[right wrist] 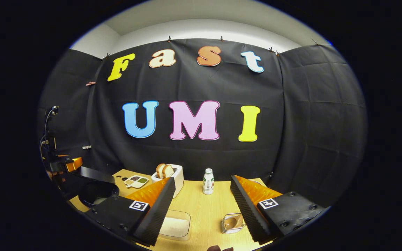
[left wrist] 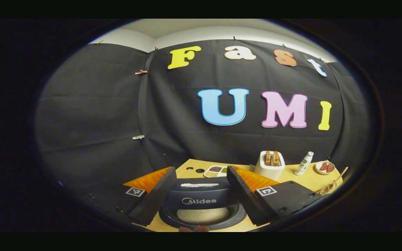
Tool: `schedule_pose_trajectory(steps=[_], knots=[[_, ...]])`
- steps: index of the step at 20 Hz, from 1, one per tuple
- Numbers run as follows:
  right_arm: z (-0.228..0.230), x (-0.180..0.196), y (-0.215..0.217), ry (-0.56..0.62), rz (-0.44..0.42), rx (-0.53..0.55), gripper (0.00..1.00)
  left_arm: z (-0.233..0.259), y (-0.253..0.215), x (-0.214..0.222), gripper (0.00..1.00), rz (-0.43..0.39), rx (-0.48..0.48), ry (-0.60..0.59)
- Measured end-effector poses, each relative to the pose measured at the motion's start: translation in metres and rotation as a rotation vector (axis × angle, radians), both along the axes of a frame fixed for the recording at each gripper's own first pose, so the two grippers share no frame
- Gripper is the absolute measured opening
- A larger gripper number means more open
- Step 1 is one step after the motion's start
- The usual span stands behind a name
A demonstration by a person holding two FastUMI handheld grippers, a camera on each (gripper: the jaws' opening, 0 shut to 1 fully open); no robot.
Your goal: Close the left gripper, press the button to open the rice cooker; take a wooden spoon from the chopstick holder with the right hand, scoop a spoonful of rice and pour it into the rice cooker, then put the wooden spoon back into the chopstick holder.
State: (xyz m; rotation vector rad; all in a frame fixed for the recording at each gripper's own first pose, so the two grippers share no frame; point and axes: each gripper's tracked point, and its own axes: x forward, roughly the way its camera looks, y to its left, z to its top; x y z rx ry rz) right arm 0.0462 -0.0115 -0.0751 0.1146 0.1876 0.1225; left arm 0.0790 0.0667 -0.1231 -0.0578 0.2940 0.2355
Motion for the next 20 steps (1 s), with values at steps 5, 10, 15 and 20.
schedule_pose_trajectory(steps=[5,10,15,20], knots=[[-0.002,-0.001,0.001,0.006,0.013,0.003,0.98,-0.043,-0.007,-0.019,0.99,0.001,-0.04,0.095],[-0.005,-0.004,-0.003,0.014,0.011,0.0,0.98,-0.083,-0.014,-0.034,0.99,-0.003,-0.042,0.138],[-0.01,-0.007,-0.003,0.029,0.014,0.011,0.98,-0.099,-0.019,-0.038,0.99,-0.004,-0.021,0.078],[-0.01,-0.01,-0.003,0.029,0.02,0.009,0.98,-0.124,-0.023,-0.047,0.99,-0.005,-0.038,0.137]])
